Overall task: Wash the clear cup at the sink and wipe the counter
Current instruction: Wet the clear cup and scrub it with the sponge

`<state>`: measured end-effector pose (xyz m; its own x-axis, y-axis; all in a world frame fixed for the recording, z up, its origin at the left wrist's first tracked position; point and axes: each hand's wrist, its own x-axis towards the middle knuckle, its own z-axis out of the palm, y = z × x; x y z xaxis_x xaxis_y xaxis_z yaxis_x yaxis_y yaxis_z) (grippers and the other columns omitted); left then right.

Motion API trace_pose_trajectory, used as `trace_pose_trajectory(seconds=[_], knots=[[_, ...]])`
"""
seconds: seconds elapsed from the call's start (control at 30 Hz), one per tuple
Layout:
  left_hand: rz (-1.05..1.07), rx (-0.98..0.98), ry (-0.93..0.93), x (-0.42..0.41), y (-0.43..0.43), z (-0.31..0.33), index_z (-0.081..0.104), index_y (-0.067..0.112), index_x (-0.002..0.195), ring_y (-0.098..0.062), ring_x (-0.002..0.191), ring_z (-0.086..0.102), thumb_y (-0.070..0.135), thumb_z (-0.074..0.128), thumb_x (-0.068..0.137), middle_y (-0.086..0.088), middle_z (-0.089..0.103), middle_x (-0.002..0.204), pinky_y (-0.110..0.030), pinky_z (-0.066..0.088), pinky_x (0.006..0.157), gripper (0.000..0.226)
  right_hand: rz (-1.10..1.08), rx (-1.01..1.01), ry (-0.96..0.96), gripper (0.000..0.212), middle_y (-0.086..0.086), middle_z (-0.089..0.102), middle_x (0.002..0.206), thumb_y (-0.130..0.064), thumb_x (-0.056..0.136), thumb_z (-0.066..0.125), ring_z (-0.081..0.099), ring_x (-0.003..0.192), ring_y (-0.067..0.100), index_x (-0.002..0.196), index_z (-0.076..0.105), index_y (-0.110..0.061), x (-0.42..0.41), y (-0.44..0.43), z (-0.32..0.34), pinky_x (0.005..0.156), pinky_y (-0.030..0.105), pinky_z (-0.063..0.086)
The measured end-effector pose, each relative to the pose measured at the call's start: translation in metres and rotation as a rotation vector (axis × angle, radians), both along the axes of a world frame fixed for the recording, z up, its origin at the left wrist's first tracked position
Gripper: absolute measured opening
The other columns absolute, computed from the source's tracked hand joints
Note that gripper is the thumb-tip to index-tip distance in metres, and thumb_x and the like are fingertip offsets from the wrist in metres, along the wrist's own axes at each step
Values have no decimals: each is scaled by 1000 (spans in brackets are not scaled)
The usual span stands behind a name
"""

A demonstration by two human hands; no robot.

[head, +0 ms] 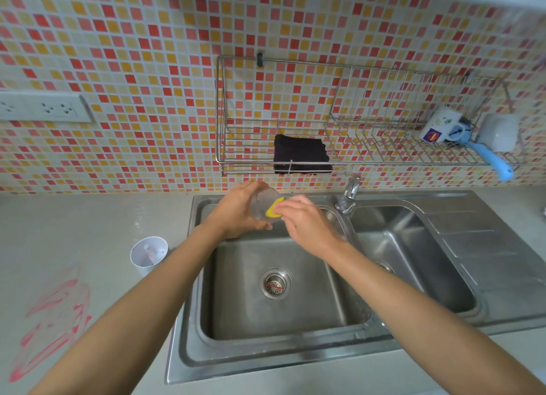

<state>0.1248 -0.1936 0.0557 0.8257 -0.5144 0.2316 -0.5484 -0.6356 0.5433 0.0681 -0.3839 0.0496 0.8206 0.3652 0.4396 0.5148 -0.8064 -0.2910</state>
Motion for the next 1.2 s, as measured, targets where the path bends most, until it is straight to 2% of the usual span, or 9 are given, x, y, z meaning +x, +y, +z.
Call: trace_pose_trajectory(seconds=[0.1,0.3,0.37,0.47,0.6,0.73,0.9,1.0,1.2], knots=[[-12,66,4,3,9,-2,46,22,134,-17,122,47,47,86,62,2,53,132,-33,40,104,86,-6,76,159,28,2,71,110,-1,82,67,56,99,22,107,72,-11,-6,7,-2,92,20,36],[-20,51,12,-4,12,-2,45,21,136,-18,121,48,44,87,62,3,54,133,-33,41,103,88,-36,-14,19,29,0,71,108,6,81,66,56,100,23,105,73,-10,-2,5,-1,85,33,51],[-8,26,15,-4,16,-2,46,21,136,-17,121,48,43,87,62,2,54,132,-29,40,102,88,-46,23,8,30,-1,71,107,6,81,67,56,97,21,105,73,-11,-7,13,-4,87,29,48],[-26,55,3,-5,23,-6,47,19,136,-18,119,49,41,87,63,0,54,131,-22,34,97,86,-62,118,188,28,-2,71,111,-3,83,67,57,99,20,107,73,-15,-17,22,-10,92,24,41],[11,21,32,-14,34,-12,46,22,135,-17,117,49,42,86,64,1,54,131,-32,44,99,84,-128,122,158,29,-3,71,108,2,84,63,58,94,20,103,74,-17,-10,19,-11,85,17,36],[66,-36,63,-18,44,-11,44,23,135,-17,119,49,44,87,61,3,53,133,-35,44,98,88,-224,155,172,26,-5,71,108,-5,86,62,59,99,18,105,73,-17,-4,23,10,89,25,42],[103,-86,69,-22,59,-10,43,22,138,-17,120,48,43,87,62,3,52,134,-33,42,100,90,-271,435,-24,22,-5,71,106,-18,85,69,61,93,11,107,72,-18,13,43,68,83,24,46],[107,-108,76,-25,63,-10,44,23,137,-13,120,47,43,87,62,5,51,134,-29,41,99,89,-352,550,-13,26,-3,70,107,-22,86,69,62,95,9,111,70,-15,57,60,97,84,22,49],[147,-177,129,-26,63,-14,42,32,137,-2,114,44,39,89,61,12,49,135,-24,42,96,90,-482,339,242,14,2,67,106,-15,90,63,62,95,19,102,68,-10,142,76,96,83,29,51]])
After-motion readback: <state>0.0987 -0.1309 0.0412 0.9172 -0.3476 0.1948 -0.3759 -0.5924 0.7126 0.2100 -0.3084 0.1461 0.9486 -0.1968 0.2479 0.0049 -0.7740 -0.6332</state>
